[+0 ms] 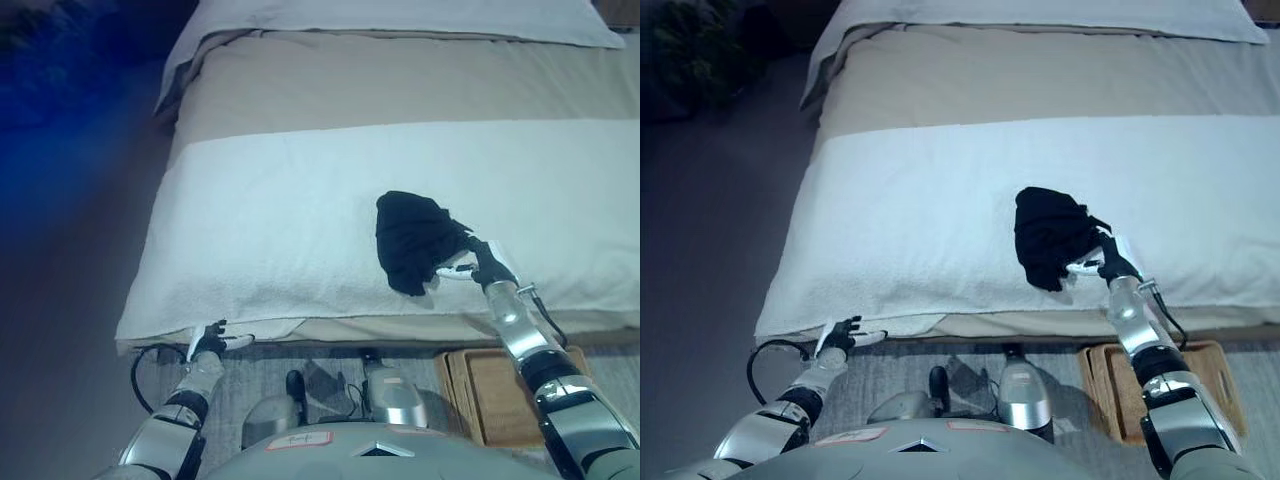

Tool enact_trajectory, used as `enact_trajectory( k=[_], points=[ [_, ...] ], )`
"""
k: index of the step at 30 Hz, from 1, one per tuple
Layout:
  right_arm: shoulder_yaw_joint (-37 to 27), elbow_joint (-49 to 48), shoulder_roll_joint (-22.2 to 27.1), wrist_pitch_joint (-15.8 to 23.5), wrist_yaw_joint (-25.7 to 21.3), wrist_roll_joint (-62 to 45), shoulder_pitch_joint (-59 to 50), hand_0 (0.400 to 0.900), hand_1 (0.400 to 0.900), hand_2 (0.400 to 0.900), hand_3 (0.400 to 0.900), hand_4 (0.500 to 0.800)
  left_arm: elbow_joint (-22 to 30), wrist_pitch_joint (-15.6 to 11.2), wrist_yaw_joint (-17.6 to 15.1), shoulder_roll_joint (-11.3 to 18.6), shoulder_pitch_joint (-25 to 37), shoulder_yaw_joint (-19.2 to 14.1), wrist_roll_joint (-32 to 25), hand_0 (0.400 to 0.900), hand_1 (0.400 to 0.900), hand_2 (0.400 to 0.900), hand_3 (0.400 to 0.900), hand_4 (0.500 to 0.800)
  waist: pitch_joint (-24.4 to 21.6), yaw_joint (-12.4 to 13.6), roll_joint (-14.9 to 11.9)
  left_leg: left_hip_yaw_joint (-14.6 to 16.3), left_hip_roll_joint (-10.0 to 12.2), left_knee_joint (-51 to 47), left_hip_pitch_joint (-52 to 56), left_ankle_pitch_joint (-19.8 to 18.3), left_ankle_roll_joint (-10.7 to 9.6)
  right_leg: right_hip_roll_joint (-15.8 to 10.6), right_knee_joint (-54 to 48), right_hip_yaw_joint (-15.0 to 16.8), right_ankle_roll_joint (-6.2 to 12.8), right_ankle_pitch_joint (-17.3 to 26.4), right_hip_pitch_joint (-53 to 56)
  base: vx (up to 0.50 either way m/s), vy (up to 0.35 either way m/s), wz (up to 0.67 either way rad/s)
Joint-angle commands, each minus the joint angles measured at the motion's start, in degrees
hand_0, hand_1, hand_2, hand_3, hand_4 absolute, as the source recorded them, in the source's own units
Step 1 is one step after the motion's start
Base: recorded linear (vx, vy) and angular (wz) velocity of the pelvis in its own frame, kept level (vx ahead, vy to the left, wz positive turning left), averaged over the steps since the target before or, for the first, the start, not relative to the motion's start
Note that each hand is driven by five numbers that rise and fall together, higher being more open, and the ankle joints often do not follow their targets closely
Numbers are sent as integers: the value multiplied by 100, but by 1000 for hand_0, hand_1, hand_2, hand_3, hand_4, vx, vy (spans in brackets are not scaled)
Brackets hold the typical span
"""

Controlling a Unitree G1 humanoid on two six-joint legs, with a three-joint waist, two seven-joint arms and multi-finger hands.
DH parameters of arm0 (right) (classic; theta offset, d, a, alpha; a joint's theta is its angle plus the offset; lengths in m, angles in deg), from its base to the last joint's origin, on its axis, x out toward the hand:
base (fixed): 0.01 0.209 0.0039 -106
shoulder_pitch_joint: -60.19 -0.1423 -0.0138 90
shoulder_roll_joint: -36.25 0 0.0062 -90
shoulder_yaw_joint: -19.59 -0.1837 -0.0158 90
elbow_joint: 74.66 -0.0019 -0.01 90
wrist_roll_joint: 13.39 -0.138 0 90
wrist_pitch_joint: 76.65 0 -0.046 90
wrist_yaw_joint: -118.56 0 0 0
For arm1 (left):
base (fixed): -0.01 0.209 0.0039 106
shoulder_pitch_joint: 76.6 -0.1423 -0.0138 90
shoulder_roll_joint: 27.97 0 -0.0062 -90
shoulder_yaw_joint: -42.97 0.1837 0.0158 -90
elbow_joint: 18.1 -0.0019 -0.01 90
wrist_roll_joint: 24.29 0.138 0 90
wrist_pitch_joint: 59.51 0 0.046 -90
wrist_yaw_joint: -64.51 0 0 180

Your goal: Put the clothes on the bed into the basket.

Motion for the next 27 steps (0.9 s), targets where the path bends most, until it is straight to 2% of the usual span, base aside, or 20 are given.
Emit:
enact_trajectory(
  k=[1,4,7,10,15,19,27],
  points=[
    [-379,-502,506,159,-340,373,-230,900,900,900,900,800,103,-97,-126,368,74,-144,161,900,900,900,900,800,-146,-17,-147,128,-441,30,88,-241,103,-94,196,90,-256,285,-329,272,-159,58],
    [-329,-491,498,149,-327,430,-197,900,900,900,900,800,108,-85,-74,296,30,-44,239,900,900,900,900,800,-249,-44,-87,22,-355,30,102,-224,-8,-79,10,-185,-309,250,-133,233,-136,49],
    [-406,-655,548,170,-326,426,-101,900,900,900,900,800,116,-60,-82,296,34,-45,272,900,900,900,900,800,-312,-49,-54,87,-310,30,19,-185,-88,-122,10,-400,-305,149,-86,109,-71,57],
    [-456,-827,625,193,-319,424,-21,900,900,900,900,800,151,-25,-99,256,100,13,316,900,900,900,900,800,-313,-123,4,453,-221,30,-193,-106,-185,-216,10,-683,-308,87,-84,50,-46,51],
    [-169,-822,630,148,-239,546,-171,900,900,900,900,800,6,25,-138,270,95,-40,298,900,900,900,900,800,-303,-118,107,476,-178,30,-392,-142,-177,-166,10,-642,-333,17,-216,78,-27,4],
    [112,-436,560,131,-325,495,-586,900,900,900,900,800,-105,10,-207,285,202,-32,193,900,900,900,900,800,-155,-79,189,527,-208,30,-737,-83,-180,-205,10,-587,-322,97,-598,-57,6,-4],
    [923,944,413,-111,-520,615,-1787,900,900,900,900,800,-326,-57,-408,164,652,297,-106,900,900,900,900,800,64,32,553,576,-311,30,-1485,104,-257,-312,10,-431,-298,272,-1340,7,-7,-2]
  ],
)
